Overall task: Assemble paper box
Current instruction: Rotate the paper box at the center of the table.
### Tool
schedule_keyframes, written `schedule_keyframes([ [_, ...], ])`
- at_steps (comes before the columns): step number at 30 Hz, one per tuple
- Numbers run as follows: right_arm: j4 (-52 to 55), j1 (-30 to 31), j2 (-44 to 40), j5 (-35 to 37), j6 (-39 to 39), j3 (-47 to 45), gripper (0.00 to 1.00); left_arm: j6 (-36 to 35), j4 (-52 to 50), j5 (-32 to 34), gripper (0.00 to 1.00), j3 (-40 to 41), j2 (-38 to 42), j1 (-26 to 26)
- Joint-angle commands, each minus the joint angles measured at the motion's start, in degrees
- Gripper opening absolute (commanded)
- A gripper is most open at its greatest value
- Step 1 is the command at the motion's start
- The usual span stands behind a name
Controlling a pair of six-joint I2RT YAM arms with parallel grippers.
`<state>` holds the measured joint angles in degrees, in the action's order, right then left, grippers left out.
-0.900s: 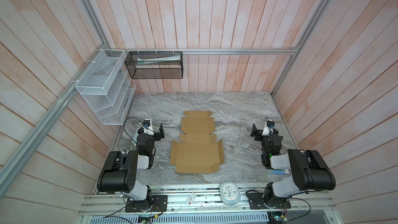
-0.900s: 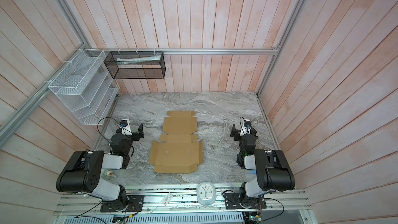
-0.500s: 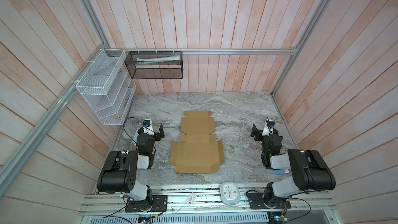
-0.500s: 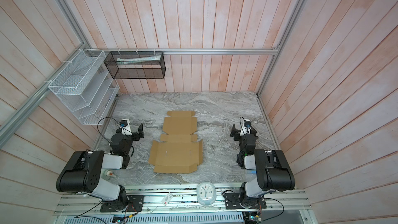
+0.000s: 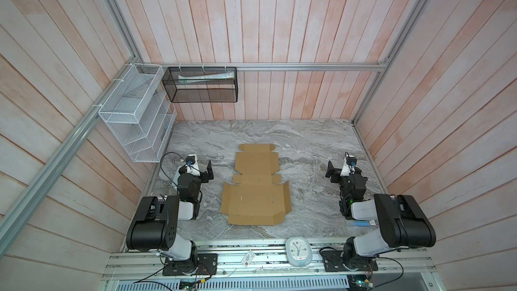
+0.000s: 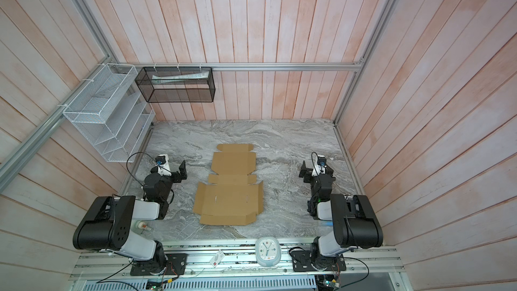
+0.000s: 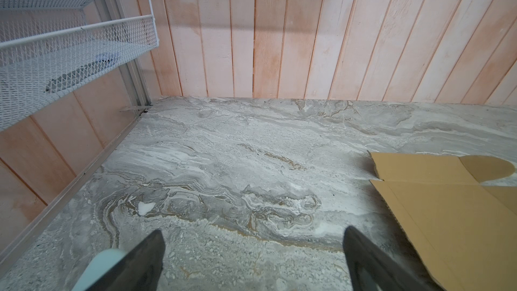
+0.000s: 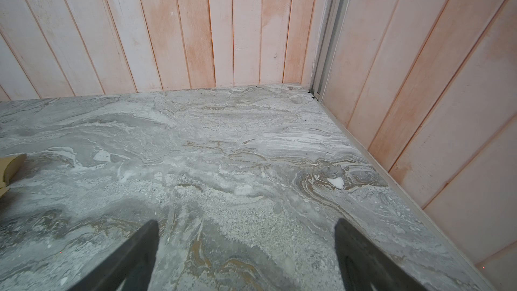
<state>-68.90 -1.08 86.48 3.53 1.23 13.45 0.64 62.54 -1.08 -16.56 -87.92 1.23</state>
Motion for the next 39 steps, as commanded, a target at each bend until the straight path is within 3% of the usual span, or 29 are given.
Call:
schedule_keyframes([
  [1,0.48,-0.26,0.68,-0.44,-0.10,0.83,0.98,0.25,0.52,0.37,1.00,-0.22,-0.33,0.17],
  [4,0.45,-0.32,0.67,-0.43,-0.17,0.87,0.98,0.54,3.57,0.84,1.00,1.92,0.14,0.17],
  [9,0.50,-0.29,0.63,-0.45,-0.13,0.85,0.98,2.08,17.61,4.31,1.00,9.02,-0.12,0.26],
  [16,0.43,-0.37,0.63,-0.38,-0.14,0.83,0.98,2.63,4.19,5.90,1.00,2.06,0.04,0.26],
  [24,0.46,-0.32,0.63,-0.44,-0.18,0.80,0.98,2.67,3.21,6.71,1.00,1.51,-0.09,-0.05],
  [26,0.43,-0.32,0.65,-0.44,-0.17,0.87,0.98,2.16,3.21,5.32,1.00,1.50,-0.06,0.00],
  [30,0.43,-0.32,0.71,-0.40,-0.16,0.85,0.98,-2.27,2.79,-5.87,1.00,1.30,0.08,-0.07],
  [37,-1.34,-0.29,0.12,1.61,0.85,1.03,0.98,-0.81,-1.02,-3.01,1.00,-0.56,2.29,0.17],
  [39,10.68,-0.28,-3.66,4.94,1.75,5.60,0.98,-0.66,-7.10,-1.97,1.00,-2.03,6.33,0.17],
])
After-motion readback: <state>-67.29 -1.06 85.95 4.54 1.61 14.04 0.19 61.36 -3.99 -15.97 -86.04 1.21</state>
